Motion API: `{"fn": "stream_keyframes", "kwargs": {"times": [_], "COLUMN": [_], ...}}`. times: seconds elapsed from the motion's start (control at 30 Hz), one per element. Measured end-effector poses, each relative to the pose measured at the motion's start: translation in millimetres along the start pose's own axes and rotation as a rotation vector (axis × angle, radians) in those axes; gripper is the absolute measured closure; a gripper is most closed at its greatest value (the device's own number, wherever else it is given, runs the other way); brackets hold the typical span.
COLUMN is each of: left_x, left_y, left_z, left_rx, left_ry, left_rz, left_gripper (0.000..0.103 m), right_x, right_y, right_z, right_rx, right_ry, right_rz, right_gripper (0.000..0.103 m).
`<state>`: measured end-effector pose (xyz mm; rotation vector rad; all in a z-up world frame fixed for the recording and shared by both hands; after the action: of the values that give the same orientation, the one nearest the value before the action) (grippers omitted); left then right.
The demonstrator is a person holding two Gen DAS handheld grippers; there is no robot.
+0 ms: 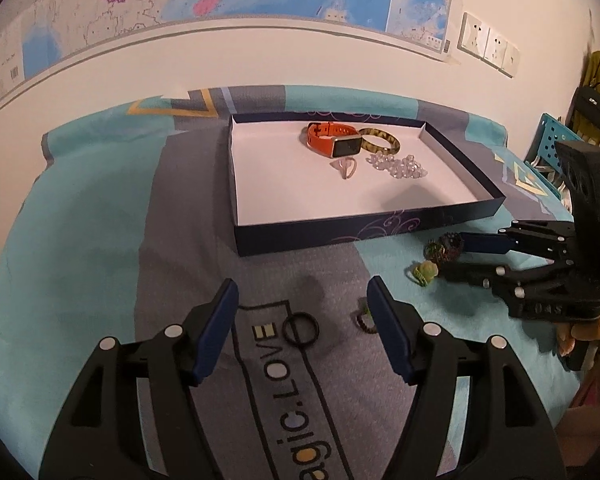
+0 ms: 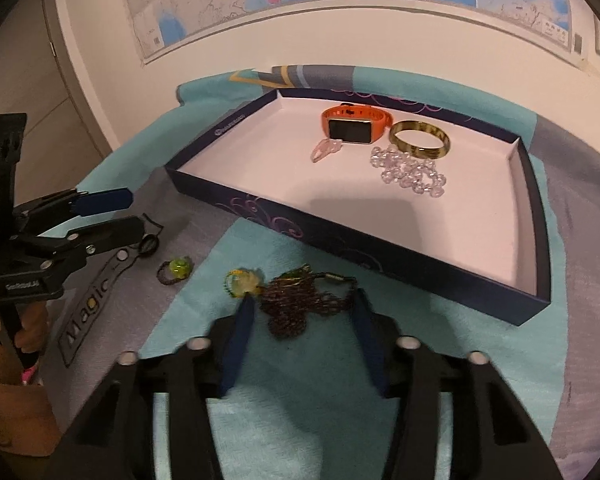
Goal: Organize jewelry
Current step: 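Withdraw both tools and lower right tool onto the dark red bead necklace, then close right tool on the dark red necklace while left tool moves to the black ring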
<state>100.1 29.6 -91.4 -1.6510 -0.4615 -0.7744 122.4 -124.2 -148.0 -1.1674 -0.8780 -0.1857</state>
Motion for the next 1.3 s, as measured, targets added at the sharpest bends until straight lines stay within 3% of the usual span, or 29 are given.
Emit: {"fn": "stream_keyframes", "kwargs": {"times": [0.13, 0.37, 0.67, 0.93, 1.17, 1.3], "left_x": [-2, -5, -17, -24, -23, -23], "left_y": [1, 4, 3, 13, 15, 15], "left_z": [2, 3, -11, -10, -7, -4], "left_rx": [-0.005, -0.014, -0.042, -0.044, -0.03, -0.027], "left_ry": [-0.005, -0.005, 0.063, 0.054, 0.046, 0.032], "left_rz": [0.005, 0.02, 0.041, 0.091, 0.095, 0.093], "left_gripper": [0.037, 0.037, 0.037, 0.055, 0.062, 0.074], "right_x": [-1, -3, -13, -23, -22, -24], "right_y": [0, -14, -38, -38, -37, -35], "right_z": [-2, -6, -16, -20, -20, -18], "right_rx": [0.029, 0.081, 0.069, 0.084, 0.092, 0.098], "right_ry": [0.011, 0.06, 0.083, 0.122, 0.133, 0.136], "right_rz": [0.005, -0.032, -0.063, -0.059, -0.06, -0.053], "right_gripper": [0.092, 0.093, 0.093, 0.093, 0.093, 0.092]}}
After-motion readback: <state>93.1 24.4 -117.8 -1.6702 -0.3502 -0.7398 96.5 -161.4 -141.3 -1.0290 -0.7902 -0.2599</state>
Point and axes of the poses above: each gripper's, at about its wrist camera, not at the fingertips, and y roughly the way its jaws point, z to its left, x to its top, the point moved 9 cm from there along y, roughly the way its jaws point
